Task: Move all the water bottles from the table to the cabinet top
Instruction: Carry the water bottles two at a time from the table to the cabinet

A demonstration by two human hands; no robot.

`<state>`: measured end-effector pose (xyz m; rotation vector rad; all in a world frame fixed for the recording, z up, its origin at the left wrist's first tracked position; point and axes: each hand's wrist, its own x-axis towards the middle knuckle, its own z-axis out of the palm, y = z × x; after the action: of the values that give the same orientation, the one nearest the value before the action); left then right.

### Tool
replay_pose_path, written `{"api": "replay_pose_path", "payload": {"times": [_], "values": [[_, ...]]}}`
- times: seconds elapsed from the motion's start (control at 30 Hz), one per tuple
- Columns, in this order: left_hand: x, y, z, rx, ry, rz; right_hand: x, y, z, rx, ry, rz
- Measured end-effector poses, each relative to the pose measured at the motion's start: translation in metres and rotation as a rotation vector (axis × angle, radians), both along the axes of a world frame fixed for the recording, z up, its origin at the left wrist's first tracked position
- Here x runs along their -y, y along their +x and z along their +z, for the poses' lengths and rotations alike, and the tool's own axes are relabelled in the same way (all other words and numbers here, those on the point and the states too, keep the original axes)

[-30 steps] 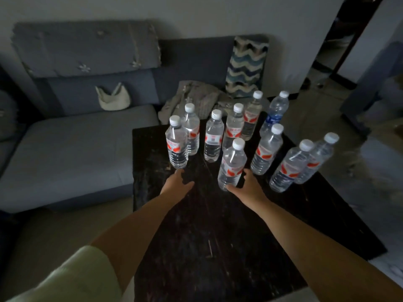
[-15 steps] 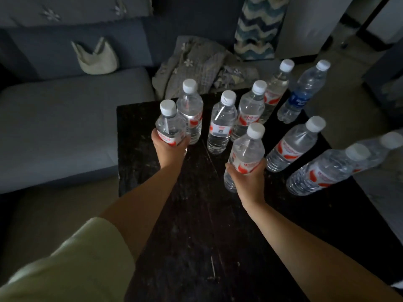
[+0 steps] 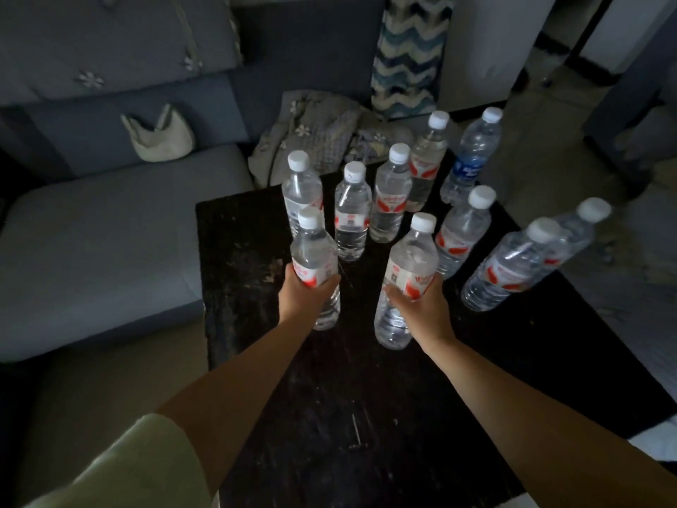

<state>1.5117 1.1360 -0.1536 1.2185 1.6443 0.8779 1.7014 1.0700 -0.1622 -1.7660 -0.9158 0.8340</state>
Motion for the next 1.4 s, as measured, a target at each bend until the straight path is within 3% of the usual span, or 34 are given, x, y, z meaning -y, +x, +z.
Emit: {"api": "replay_pose_path", "payload": {"times": [0.17, 0.33, 0.6, 0.8, 0.93, 1.17, 1.4], "values": [[0.043, 0.028, 0.01, 0.041, -0.089, -0.26, 0.059, 0.03, 0.022, 0.008, 0.01, 0.018], [0.104, 0.072, 0.029, 0.16, -0.111, -0.539, 0.141, 0.067, 0.04, -0.015, -0.028, -0.13], [0.235, 0.16, 0.044, 0.14, -0.15, -0.946, 0.334, 0.118, 0.058, -0.005, -0.069, -0.321], [0.344, 0.233, 0.039, 0.08, -0.219, -1.29, 0.476, 0.128, 0.065, -0.05, -0.086, -0.593], [0.399, 0.265, 0.024, 0.04, -0.28, -1.382, 0.543, 0.118, 0.062, -0.094, -0.076, -0.735], [0.516, 0.329, 0.021, -0.126, -0.297, -1.938, 0.67, 0.084, 0.047, -0.176, -0.101, -1.217], [0.624, 0.345, 0.028, -0.192, -0.321, -2.361, 0.734, 0.006, 0.044, -0.213, -0.038, -1.701]]}}
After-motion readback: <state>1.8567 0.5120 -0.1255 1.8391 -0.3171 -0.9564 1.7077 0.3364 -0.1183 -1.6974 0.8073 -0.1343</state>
